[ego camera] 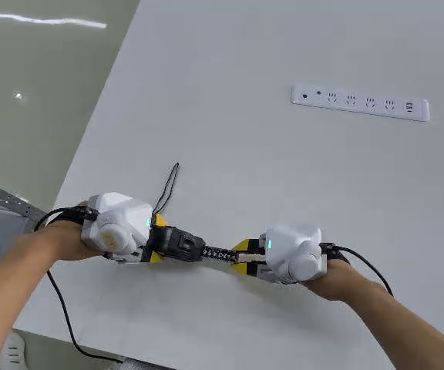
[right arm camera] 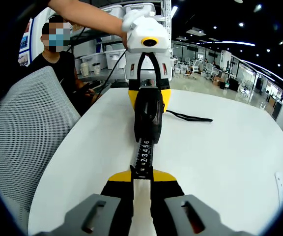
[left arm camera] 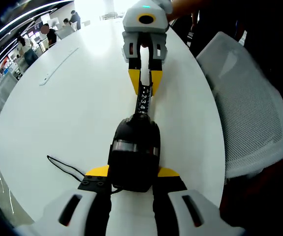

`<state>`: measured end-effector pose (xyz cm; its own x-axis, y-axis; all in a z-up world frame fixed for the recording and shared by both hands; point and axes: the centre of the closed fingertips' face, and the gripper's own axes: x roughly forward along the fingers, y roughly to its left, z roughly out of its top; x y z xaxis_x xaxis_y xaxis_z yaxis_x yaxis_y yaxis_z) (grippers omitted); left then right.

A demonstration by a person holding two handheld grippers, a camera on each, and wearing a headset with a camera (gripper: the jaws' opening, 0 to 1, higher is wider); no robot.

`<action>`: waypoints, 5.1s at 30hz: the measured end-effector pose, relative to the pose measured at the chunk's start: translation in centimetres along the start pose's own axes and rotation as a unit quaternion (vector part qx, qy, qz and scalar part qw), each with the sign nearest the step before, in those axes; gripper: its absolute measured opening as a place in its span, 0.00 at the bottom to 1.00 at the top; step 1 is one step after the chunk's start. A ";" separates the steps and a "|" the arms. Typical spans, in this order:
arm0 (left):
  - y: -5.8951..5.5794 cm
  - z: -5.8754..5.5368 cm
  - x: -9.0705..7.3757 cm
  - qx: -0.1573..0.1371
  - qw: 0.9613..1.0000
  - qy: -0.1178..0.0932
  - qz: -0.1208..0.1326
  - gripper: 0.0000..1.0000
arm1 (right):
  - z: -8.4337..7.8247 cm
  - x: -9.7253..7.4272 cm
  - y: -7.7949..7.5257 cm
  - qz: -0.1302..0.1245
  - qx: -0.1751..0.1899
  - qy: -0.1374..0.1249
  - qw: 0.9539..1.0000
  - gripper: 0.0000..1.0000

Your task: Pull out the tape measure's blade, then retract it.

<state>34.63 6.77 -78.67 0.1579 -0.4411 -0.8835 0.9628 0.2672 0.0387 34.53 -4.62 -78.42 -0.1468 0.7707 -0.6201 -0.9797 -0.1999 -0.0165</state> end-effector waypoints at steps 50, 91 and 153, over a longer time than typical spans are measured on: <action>-0.1 0.1 0.2 -0.005 1.000 0.009 0.001 0.29 | -2.5 -2.8 0.1 -0.009 0.006 0.002 1.000 0.09; -0.3 0.5 0.1 -0.007 1.000 0.013 0.002 0.29 | -4.2 -4.9 0.5 -0.013 0.013 0.005 1.000 0.09; -0.1 0.9 0.5 0.002 1.000 0.026 -0.005 0.29 | -8.0 -9.2 1.1 -0.014 0.040 0.007 0.999 0.09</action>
<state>34.77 5.79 -78.68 0.1368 -0.3987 -0.9068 0.9651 0.2599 0.0314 35.87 -16.73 -78.98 -0.1171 0.7667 -0.6312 -0.9914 -0.1279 0.0286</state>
